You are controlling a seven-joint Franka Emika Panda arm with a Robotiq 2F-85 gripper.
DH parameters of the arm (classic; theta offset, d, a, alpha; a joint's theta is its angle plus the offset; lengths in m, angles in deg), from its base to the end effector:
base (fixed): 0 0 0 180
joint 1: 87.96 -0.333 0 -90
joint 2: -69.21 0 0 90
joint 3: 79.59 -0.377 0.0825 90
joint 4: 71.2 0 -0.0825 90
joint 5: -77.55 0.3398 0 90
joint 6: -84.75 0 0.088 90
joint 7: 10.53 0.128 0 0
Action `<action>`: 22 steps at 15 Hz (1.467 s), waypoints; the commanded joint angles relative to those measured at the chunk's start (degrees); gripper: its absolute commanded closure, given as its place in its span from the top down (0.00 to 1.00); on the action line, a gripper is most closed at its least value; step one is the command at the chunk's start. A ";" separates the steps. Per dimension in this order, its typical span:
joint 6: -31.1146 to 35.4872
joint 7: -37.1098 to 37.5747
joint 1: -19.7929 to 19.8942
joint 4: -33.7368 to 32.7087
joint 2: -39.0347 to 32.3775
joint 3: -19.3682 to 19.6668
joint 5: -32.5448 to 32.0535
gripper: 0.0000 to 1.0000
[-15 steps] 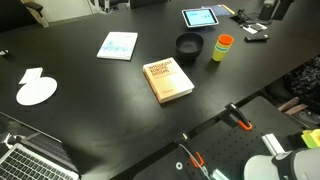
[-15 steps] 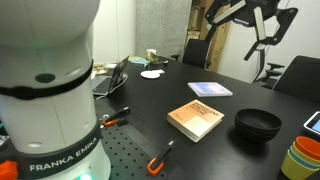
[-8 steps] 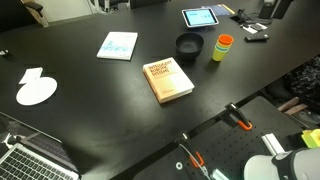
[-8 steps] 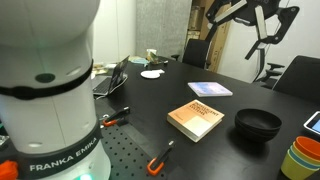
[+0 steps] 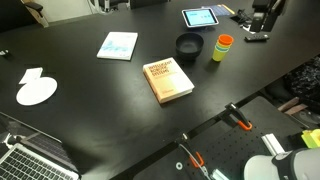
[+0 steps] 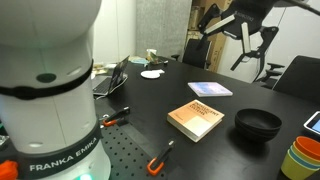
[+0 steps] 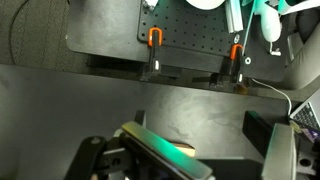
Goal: Unstack the cups and place the yellow cup upright.
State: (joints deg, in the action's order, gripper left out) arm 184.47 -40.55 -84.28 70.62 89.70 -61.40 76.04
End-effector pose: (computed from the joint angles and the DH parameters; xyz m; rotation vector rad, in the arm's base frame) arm 0.2890 -0.1268 0.4512 -2.8486 -0.2751 0.4625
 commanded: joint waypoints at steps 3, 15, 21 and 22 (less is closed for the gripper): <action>5.45 -3.20 -0.92 -7.19 -15.75 -2.62 6.70 1.00; 11.38 4.58 11.69 -44.28 -50.52 -8.21 12.32 1.00; 13.93 11.02 17.05 -56.45 -61.56 -10.33 15.43 1.00; 14.41 12.65 17.35 -58.07 -62.91 -10.28 15.06 1.00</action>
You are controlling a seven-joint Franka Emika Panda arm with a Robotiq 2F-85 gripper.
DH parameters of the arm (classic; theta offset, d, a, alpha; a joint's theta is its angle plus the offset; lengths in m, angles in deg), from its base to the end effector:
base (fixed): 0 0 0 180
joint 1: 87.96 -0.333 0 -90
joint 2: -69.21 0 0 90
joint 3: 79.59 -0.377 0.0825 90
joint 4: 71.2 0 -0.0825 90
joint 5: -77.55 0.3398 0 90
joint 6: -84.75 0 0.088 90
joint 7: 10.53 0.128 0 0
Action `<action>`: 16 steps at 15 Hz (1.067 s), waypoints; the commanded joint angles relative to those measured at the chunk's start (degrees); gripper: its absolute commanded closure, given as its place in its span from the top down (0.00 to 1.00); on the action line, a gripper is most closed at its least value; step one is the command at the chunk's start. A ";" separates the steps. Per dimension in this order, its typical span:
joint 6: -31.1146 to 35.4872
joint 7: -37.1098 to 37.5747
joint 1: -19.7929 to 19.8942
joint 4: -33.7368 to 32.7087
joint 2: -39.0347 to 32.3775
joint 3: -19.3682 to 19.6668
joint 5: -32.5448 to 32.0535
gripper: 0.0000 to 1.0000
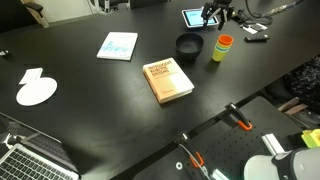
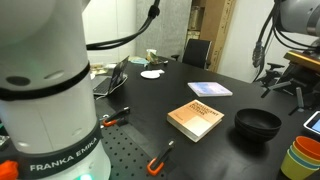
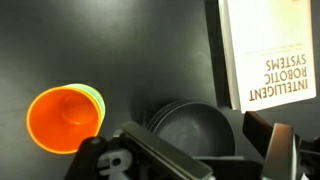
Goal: Unstack the cups and place the yellow cup upright.
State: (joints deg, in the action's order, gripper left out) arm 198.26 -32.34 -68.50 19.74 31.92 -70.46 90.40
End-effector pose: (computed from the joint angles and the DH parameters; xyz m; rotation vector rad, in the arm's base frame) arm 0.6015 -0.2866 0.2954 -2.9238 0.3132 0.2688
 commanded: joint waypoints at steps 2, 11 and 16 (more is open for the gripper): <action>1.67 7.47 1.94 -9.85 -7.31 -0.84 -0.17 1.00; 2.03 15.66 5.43 -16.05 -13.23 0.27 -0.55 1.00; 1.69 17.04 6.73 -17.25 -15.42 0.15 -0.59 1.00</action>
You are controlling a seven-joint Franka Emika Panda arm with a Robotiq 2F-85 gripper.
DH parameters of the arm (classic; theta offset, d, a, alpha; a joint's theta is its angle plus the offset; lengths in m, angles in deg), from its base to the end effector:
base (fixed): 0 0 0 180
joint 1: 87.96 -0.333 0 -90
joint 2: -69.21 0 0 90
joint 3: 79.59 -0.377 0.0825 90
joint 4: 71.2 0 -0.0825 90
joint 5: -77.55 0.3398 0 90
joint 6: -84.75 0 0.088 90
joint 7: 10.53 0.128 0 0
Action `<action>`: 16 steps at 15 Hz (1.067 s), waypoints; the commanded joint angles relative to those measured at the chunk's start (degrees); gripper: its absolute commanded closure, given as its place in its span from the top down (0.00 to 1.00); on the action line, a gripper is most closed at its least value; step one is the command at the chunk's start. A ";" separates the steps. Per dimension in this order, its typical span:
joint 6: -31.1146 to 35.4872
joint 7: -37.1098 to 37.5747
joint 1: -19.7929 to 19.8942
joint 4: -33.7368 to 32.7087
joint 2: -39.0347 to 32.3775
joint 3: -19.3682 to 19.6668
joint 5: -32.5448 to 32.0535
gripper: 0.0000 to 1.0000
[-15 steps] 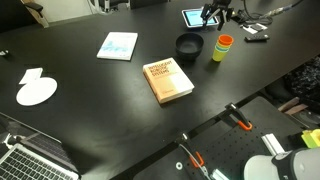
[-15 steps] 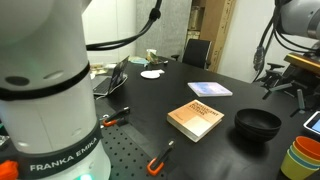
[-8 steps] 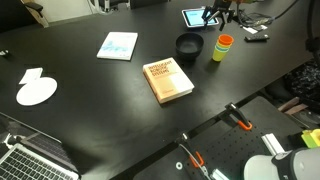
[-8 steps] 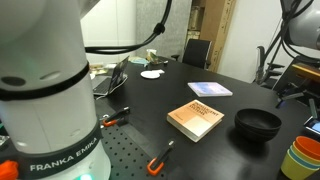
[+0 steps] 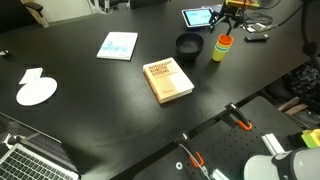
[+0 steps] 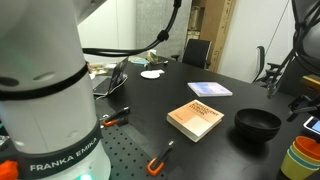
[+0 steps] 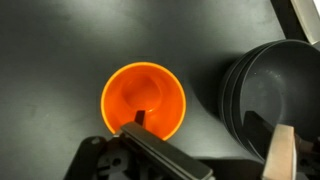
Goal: Unstack the cups and place the yellow cup upright.
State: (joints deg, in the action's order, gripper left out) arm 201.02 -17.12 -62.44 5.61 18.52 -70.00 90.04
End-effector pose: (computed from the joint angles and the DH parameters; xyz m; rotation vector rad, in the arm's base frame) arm 0.6206 -0.3787 0.2291 -2.9009 0.8402 0.2296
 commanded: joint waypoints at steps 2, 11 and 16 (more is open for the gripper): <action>-0.97 2.06 0.77 -3.03 -2.32 -0.45 -0.17 1.00; -1.08 2.92 1.00 -3.25 -2.83 -0.49 -0.04 0.35; -1.21 3.47 0.98 -3.45 -3.10 -0.24 -0.29 0.08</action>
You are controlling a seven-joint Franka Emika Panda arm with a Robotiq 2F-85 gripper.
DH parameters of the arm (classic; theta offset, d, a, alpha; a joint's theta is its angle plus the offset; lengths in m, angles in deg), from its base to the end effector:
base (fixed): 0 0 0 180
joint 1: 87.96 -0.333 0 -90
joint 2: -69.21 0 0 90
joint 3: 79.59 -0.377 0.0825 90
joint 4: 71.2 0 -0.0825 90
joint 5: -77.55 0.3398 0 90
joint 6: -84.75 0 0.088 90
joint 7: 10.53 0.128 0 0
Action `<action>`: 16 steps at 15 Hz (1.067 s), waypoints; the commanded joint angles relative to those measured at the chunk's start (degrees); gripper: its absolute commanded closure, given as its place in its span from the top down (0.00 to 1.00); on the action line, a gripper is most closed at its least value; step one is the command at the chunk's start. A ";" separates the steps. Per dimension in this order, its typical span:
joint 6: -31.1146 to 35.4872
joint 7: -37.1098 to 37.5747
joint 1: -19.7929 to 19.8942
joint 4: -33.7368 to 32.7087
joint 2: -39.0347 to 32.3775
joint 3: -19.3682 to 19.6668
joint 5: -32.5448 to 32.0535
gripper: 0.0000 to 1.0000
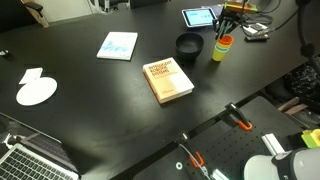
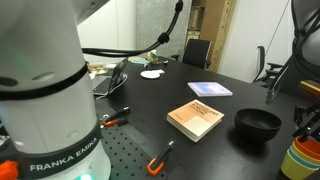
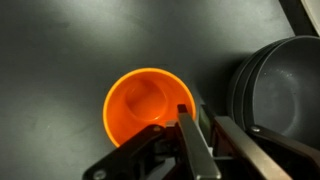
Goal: Unstack the cups and place the yellow cup upright.
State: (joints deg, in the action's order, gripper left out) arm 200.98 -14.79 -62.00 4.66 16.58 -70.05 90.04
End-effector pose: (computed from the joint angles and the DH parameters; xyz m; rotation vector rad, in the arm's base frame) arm 0.6188 -0.3831 0.2108 -2.8791 0.9069 0.2600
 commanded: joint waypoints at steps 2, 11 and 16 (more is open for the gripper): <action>-1.31 1.37 0.52 -2.54 -1.19 -0.08 -0.46 0.04; -1.38 3.73 -1.60 -1.06 0.74 1.74 -3.98 0.07; -1.56 6.31 -4.17 -0.20 1.92 3.62 -9.46 0.07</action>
State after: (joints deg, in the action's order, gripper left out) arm 200.71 -10.46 -64.32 4.18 16.99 -67.94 83.26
